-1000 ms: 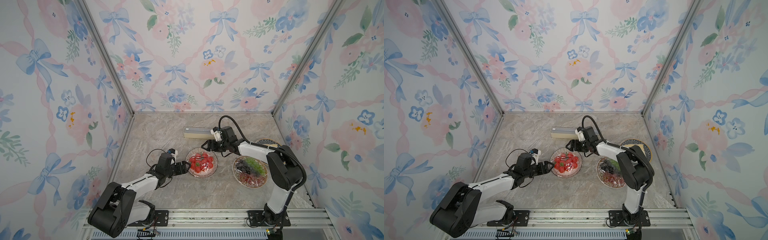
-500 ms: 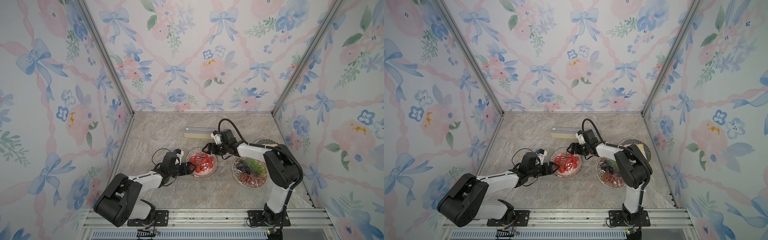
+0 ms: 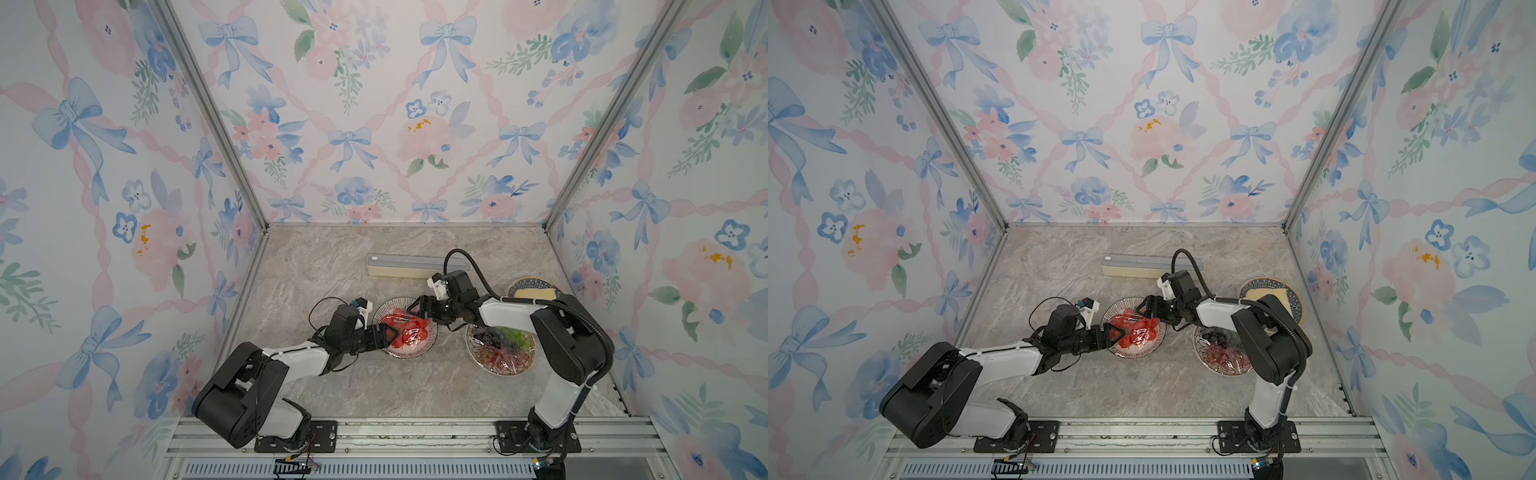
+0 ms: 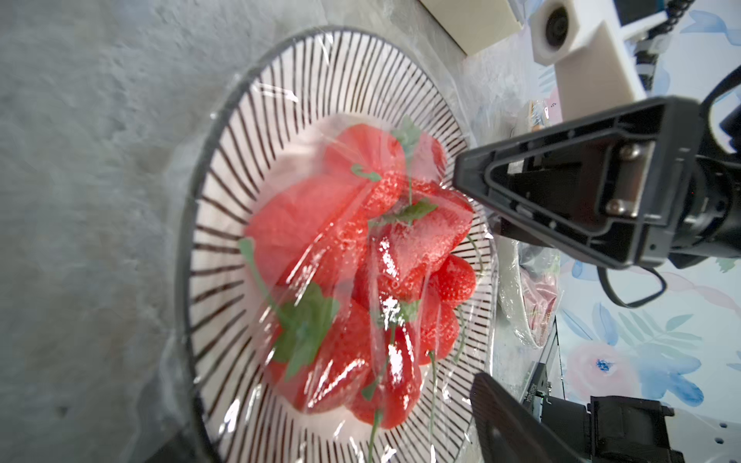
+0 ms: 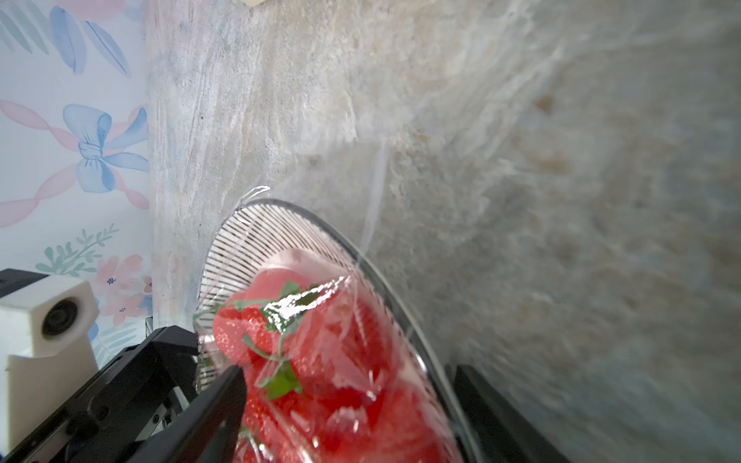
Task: Wrap the plate with plastic wrap
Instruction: Cover the plate with plastic wrap.
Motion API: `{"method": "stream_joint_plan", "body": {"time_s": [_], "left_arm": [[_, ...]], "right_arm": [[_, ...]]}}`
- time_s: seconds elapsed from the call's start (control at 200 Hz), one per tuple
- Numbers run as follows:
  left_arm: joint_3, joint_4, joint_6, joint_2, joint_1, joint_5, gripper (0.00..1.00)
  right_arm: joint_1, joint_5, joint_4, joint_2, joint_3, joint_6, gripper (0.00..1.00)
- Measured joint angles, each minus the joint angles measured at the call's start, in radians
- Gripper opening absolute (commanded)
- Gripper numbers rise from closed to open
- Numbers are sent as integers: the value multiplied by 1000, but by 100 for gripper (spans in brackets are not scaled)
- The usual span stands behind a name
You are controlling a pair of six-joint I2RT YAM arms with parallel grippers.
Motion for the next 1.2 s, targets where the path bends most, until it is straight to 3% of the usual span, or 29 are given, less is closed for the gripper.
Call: {"method": "stream_joint_plan", "body": {"time_s": [0.155, 0.35, 0.555, 0.765, 1.2], "left_arm": [[0, 7, -6, 5, -1, -3, 87], [0, 11, -6, 6, -1, -7, 87], [0, 15, -6, 7, -1, -14, 87], [0, 23, -6, 13, -1, -14, 87], [-10, 31, -7, 13, -1, -14, 87]], "right_arm": [[-35, 52, -142, -51, 88, -114, 84], [-3, 53, -165, -43, 190, -182, 81], [57, 22, -140, 63, 290, -189, 82], [55, -6, -163, 189, 365, -200, 82], [38, -19, -174, 214, 365, -161, 82]]}}
